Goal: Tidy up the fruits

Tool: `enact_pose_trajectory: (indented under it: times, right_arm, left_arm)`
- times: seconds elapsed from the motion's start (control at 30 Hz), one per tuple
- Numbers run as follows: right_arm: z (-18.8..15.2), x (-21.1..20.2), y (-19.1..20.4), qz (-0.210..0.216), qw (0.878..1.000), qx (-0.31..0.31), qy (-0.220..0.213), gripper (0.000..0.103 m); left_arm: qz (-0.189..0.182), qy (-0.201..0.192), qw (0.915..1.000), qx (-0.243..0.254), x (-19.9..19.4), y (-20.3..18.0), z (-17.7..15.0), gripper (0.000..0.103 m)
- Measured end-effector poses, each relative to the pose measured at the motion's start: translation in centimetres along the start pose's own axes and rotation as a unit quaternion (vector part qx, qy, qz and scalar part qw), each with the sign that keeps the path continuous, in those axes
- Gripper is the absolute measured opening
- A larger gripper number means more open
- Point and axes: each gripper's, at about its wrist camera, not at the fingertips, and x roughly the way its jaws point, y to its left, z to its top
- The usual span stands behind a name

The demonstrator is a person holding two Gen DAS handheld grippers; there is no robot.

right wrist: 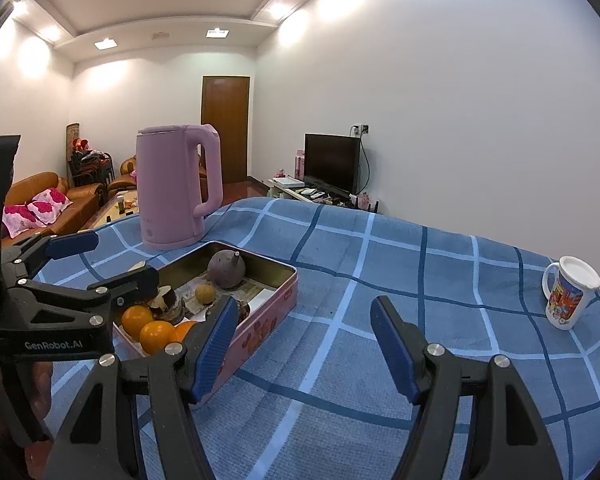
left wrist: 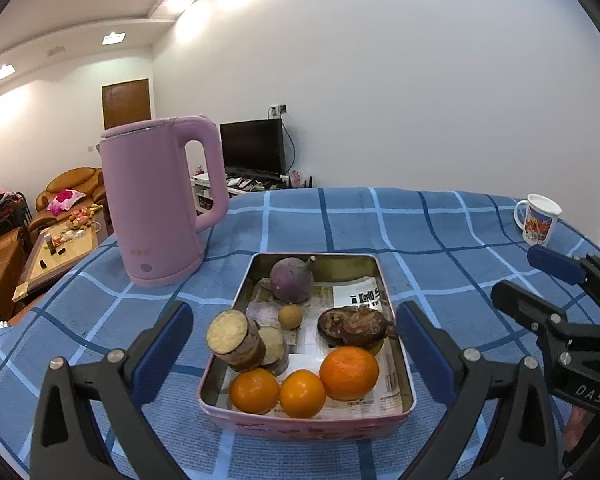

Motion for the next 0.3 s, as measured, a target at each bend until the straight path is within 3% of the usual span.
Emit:
enact_pose_trajectory:
  times: [0.3]
  right_arm:
    - [-0.53,-0.12,-0.67,-0.007,1.0,0.002,0.006,0.07]
  left_arm:
    - [0.007,0.007,0.9999,0.001,0.27,-0.05,-0.16,0.103]
